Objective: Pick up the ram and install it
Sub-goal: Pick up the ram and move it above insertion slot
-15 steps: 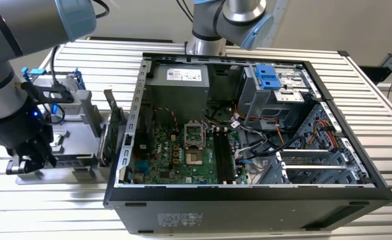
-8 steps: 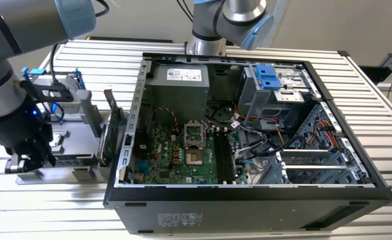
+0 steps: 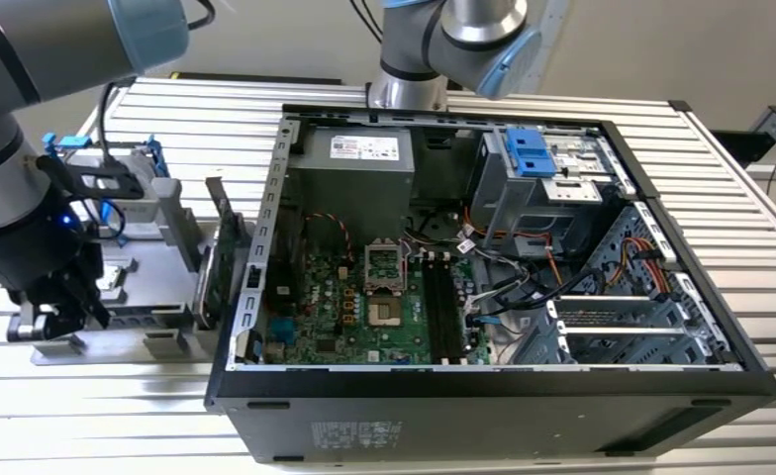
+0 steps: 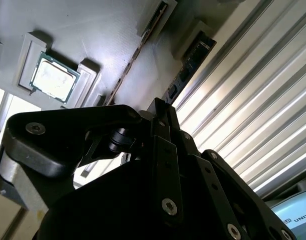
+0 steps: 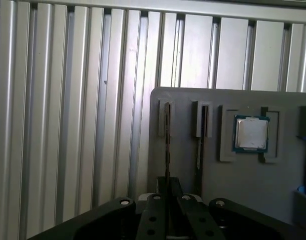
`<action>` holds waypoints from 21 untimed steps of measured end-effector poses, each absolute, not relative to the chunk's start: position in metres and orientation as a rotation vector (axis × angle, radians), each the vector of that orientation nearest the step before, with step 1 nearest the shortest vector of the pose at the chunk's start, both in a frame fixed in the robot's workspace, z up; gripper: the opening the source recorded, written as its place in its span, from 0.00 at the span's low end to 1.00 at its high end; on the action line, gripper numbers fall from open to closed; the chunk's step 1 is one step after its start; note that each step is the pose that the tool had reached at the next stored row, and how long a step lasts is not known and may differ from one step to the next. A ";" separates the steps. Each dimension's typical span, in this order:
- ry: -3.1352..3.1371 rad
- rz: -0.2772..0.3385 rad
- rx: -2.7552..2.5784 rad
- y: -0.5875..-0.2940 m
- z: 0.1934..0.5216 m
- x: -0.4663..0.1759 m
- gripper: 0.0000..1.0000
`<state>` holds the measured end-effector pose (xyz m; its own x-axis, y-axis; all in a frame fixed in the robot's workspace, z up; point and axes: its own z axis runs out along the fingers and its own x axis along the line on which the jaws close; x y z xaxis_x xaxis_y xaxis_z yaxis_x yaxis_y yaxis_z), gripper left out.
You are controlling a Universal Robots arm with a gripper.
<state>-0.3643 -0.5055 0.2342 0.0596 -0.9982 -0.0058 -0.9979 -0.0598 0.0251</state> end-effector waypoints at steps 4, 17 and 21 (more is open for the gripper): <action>-2.144 -0.033 2.276 -0.505 0.237 -0.364 0.00; -2.144 -0.033 2.276 -0.505 0.246 -0.365 0.00; -2.144 -0.033 2.276 -0.505 0.250 -0.365 0.00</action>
